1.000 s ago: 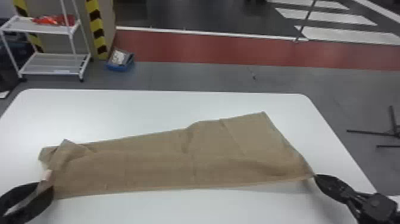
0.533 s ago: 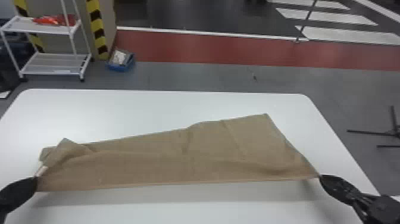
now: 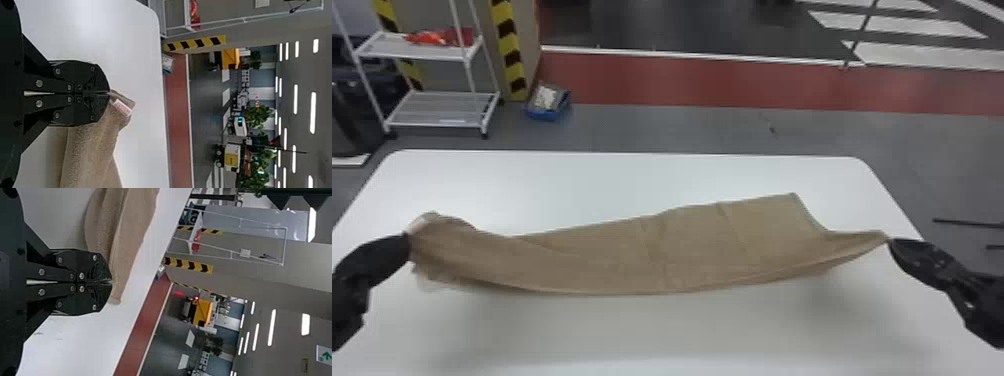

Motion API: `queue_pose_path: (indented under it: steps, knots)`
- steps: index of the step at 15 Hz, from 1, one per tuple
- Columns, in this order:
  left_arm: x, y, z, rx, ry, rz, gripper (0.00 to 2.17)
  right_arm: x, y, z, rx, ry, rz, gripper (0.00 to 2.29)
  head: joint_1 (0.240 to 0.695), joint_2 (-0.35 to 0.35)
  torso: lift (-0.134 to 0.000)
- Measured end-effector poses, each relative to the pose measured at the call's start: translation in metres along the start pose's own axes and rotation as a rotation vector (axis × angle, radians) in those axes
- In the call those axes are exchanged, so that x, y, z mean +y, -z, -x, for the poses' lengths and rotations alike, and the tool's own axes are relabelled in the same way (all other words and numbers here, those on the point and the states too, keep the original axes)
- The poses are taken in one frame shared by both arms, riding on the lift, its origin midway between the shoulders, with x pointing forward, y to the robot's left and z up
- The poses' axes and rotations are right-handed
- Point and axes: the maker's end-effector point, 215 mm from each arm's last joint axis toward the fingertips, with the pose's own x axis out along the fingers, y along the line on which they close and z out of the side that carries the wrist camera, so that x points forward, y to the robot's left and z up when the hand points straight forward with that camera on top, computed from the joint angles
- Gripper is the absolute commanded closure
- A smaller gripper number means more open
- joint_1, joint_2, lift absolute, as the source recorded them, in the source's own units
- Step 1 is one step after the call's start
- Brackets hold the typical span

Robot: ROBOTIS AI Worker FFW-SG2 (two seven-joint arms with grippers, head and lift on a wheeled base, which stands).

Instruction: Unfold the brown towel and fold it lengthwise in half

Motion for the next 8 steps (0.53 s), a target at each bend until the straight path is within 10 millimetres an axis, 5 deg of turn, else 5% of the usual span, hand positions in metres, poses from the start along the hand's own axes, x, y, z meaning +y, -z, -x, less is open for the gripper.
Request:
queue_pose_path:
  steps: [4, 8]
  knots:
    - [-0.023, -0.048, -0.077, -0.031, -0.007, 0.038, 1.74, -0.032, -0.074, -0.073, -0.125, 0.075, 0.06, 1.21, 0.695, -0.106, -0.119]
    - [-0.013, -0.108, -0.135, -0.12, -0.076, 0.05, 1.74, -0.087, -0.137, -0.124, -0.218, 0.158, 0.072, 1.21, 0.593, -0.102, -0.119]
